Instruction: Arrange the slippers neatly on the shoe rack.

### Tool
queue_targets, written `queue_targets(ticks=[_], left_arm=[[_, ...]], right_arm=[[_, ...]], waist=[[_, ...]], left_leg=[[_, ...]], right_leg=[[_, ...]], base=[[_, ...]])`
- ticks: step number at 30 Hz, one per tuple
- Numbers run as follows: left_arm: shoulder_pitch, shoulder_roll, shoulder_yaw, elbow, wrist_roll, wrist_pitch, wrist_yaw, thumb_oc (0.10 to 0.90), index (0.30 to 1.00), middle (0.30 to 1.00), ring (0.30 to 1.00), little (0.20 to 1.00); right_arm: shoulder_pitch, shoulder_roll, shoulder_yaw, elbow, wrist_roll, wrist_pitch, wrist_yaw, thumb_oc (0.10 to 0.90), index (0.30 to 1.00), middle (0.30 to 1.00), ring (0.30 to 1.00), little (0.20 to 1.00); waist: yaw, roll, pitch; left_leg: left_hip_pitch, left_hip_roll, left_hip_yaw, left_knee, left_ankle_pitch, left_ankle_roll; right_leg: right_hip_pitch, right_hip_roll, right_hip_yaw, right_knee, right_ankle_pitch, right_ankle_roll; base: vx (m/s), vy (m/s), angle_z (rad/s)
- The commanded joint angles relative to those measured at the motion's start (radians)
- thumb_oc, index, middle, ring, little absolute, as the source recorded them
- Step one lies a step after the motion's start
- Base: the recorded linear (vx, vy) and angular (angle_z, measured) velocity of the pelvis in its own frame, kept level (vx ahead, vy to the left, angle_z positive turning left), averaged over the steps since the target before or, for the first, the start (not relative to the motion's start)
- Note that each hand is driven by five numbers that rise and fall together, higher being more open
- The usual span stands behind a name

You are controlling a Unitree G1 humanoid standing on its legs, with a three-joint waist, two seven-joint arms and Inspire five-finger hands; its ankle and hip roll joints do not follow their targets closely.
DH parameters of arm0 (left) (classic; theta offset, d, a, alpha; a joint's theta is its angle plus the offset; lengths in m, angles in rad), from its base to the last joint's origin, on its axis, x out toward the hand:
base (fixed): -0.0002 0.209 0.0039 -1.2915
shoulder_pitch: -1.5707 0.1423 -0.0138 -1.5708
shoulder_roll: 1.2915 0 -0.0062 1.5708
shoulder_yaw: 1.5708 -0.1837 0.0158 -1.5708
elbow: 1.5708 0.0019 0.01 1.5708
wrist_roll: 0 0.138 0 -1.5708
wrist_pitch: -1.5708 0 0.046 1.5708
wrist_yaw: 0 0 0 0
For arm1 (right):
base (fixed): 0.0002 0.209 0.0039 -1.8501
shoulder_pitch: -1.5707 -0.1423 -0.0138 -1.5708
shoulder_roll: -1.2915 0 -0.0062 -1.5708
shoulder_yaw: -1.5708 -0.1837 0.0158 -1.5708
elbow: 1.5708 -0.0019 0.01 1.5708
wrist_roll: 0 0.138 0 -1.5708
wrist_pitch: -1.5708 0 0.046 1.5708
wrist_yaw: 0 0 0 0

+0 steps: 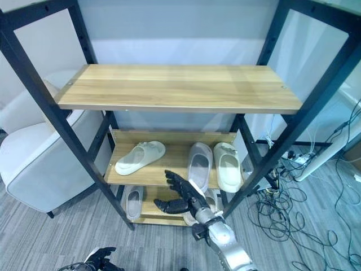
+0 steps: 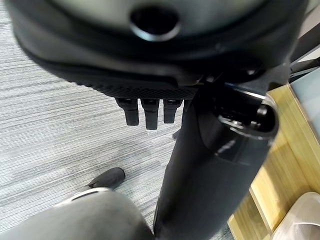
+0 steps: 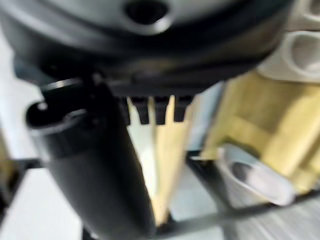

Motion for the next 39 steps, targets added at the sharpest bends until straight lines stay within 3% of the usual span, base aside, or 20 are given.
queue_targets(ticks=[1, 15, 30, 37, 38, 39], left_arm=[[-0.019, -0.051, -0.043, 0.060, 0.042, -0.026, 0.016, 0.800, 0.900, 0.900, 0.900, 0.900], [0.014, -0.054, -0.062, 0.041, 0.079, -0.032, 0.000, 0.800, 0.900, 0.900, 0.900, 0.900], [0.011, -0.016, -0.077, 0.035, 0.045, -0.036, -0.002, 0.800, 0.900, 0.900, 0.900, 0.900], [-0.006, -0.010, -0.107, 0.022, 0.014, -0.045, 0.009, 0.800, 0.900, 0.900, 0.900, 0.900], [-0.012, -0.008, -0.115, 0.014, 0.002, -0.046, 0.014, 0.800, 0.900, 0.900, 0.900, 0.900], [-0.012, -0.008, -0.114, 0.014, 0.002, -0.046, 0.014, 0.800, 0.900, 0.900, 0.900, 0.900]], right_arm=[[-0.053, -0.024, -0.101, -0.165, -0.050, -0.142, -0.087, 0.800, 0.900, 0.900, 0.900, 0.900], [-0.161, -0.153, -0.274, -0.081, -0.451, -0.136, -0.350, 0.800, 0.900, 0.900, 0.900, 0.900], [-0.358, -0.359, -0.200, 0.115, -0.570, -0.063, -0.402, 0.800, 0.900, 0.900, 0.900, 0.900], [-0.463, -0.376, -0.145, 0.252, -0.575, -0.040, -0.436, 0.800, 0.900, 0.900, 0.900, 0.900], [-0.492, -0.372, -0.126, 0.292, -0.565, -0.032, -0.444, 0.762, 0.844, 0.844, 0.844, 0.844], [-0.495, -0.372, -0.124, 0.294, -0.565, -0.033, -0.445, 0.762, 0.844, 0.844, 0.844, 0.844]], waist=[[0.015, -0.009, -0.047], [0.039, -0.008, -0.050], [0.072, -0.022, 0.012], [0.089, -0.027, 0.035], [0.096, -0.028, 0.038], [0.095, -0.028, 0.037]], left_leg=[[-0.033, 0.013, 0.091, 0.005, 0.004, -0.061], [-0.037, 0.015, 0.077, 0.005, -0.002, -0.060], [-0.127, 0.019, 0.052, 0.005, 0.025, -0.068], [-0.201, 0.012, 0.026, 0.005, 0.047, -0.069], [-0.215, 0.009, 0.019, 0.005, 0.051, -0.069], [-0.217, 0.009, 0.019, 0.005, 0.052, -0.069]], right_leg=[[0.001, -0.027, 0.004, 0.036, -0.065, 0.101], [0.015, -0.034, -0.014, 0.015, -0.062, 0.110], [-0.071, -0.044, -0.034, 0.022, -0.040, 0.119], [-0.145, -0.047, -0.036, 0.037, -0.032, 0.115], [-0.160, -0.048, -0.037, 0.039, -0.029, 0.114], [-0.162, -0.049, -0.037, 0.039, -0.029, 0.114]], base=[[0.00, 0.000, 0.00], [0.00, 0.002, 0.01], [-0.02, 0.007, 0.07], [-0.04, 0.008, 0.11], [-0.01, 0.010, 0.04], [-0.01, 0.007, 0.09]])
